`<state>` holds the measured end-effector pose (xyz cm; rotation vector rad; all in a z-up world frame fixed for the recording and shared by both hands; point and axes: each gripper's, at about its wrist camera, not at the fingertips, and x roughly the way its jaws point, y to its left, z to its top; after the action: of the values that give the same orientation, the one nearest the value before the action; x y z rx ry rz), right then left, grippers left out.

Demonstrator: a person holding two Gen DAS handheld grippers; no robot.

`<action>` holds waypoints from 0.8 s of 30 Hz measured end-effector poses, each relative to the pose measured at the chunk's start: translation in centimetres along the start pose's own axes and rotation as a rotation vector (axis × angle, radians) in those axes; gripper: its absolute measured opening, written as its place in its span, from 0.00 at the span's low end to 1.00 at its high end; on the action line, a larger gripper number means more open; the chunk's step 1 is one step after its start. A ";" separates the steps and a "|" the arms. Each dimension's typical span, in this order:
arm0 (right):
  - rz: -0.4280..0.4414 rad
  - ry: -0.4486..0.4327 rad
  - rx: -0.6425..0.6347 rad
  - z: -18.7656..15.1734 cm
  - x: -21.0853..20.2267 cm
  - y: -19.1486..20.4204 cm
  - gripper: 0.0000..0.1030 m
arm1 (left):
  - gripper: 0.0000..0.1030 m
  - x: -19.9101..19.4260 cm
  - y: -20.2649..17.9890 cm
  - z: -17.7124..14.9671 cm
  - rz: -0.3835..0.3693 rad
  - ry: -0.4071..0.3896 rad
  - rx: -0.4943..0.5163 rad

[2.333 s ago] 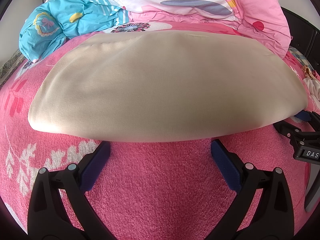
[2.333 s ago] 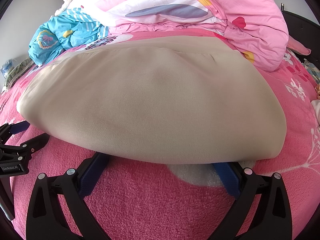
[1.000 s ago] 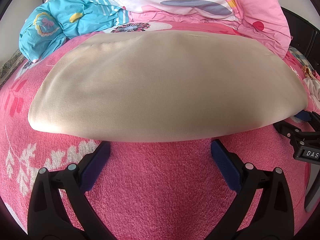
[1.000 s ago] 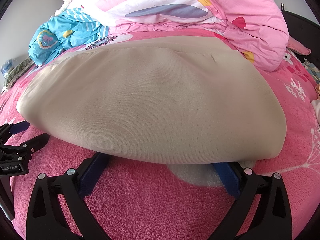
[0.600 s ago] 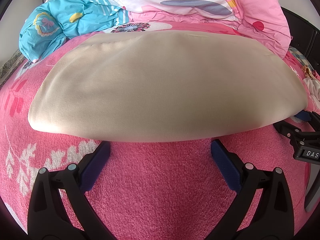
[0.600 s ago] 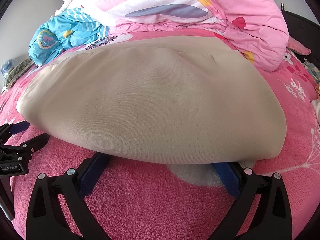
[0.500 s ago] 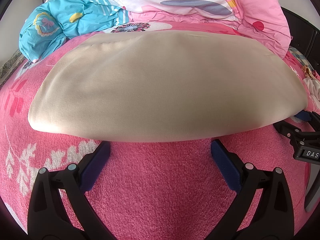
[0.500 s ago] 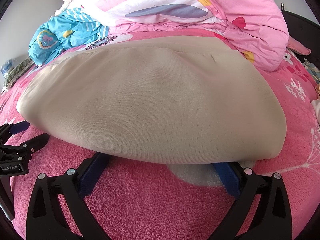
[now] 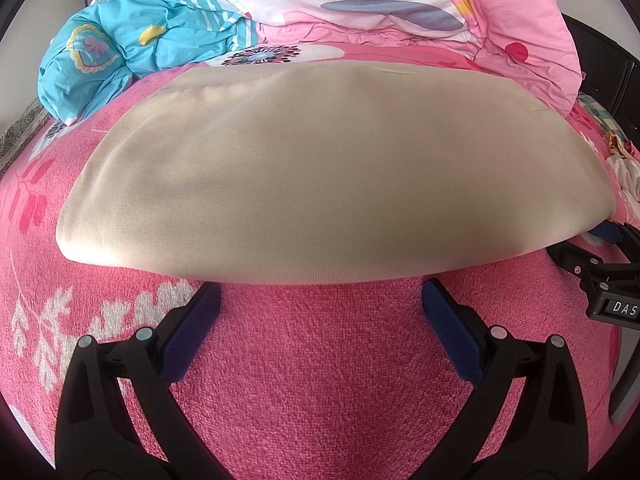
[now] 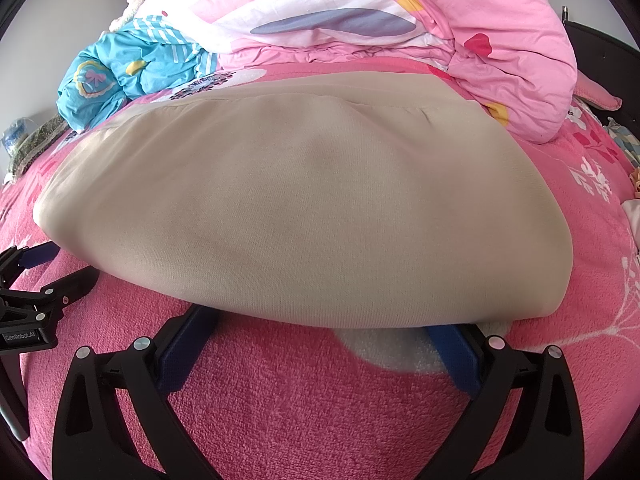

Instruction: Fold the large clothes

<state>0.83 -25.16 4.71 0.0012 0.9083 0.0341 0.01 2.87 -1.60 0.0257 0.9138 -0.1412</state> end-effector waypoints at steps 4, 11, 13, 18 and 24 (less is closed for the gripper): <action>0.000 0.000 0.000 0.0 0.0 0.0 0.94 | 0.94 -0.1 0.0 -0.1 0.000 0.000 0.000; 0.000 0.000 0.000 0.0 0.0 0.0 0.94 | 0.94 0.1 0.0 0.1 0.000 0.000 0.000; 0.000 0.000 0.000 0.0 0.0 0.0 0.94 | 0.94 -0.2 0.0 -0.2 0.000 0.000 0.000; 0.000 0.000 0.000 0.0 0.0 0.0 0.94 | 0.94 -0.1 0.0 -0.1 0.000 0.000 0.000; 0.000 0.000 0.000 0.0 0.0 0.0 0.94 | 0.94 -0.2 0.0 -0.2 0.000 0.000 0.000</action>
<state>0.82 -25.14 4.71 0.0011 0.9081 0.0340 -0.25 2.90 -1.60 0.0254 0.9139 -0.1409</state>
